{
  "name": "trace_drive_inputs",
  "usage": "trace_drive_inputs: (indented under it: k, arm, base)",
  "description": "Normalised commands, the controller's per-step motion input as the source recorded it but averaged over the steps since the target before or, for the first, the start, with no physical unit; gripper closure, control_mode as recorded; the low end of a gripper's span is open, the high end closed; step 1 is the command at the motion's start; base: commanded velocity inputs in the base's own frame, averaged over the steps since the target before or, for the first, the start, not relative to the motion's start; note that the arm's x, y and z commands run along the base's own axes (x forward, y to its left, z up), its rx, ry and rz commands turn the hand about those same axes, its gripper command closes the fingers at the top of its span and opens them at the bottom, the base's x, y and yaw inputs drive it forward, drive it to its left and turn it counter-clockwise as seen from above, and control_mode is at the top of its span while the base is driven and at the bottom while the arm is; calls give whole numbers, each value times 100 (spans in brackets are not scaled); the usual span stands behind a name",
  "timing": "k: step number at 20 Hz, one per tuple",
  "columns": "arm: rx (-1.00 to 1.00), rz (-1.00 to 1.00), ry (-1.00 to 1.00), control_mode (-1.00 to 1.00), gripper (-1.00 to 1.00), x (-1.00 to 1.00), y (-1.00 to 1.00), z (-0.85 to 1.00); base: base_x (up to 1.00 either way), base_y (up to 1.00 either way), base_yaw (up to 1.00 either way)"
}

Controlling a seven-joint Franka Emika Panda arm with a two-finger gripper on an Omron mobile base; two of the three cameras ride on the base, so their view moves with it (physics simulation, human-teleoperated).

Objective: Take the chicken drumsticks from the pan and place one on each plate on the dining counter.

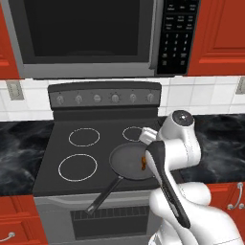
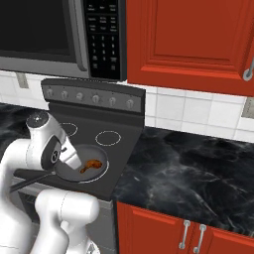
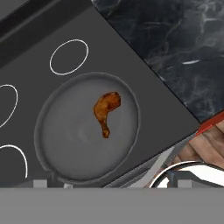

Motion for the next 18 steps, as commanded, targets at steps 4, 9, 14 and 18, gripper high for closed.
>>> trace_drive_inputs:
  k: [4,9,14,18]
  arm:
    - [0,0,9,-100,-100,44,8,-64]
    - [0,0,9,-100,-100,64,5,-60]
    - [0,0,7,-100,-100,78,8,-60]
    - [0,0,8,-100,-100,78,6,-58]
  base:
    - [0,0,0]
    - [0,0,0]
    - [0,0,0]
    - [0,0,0]
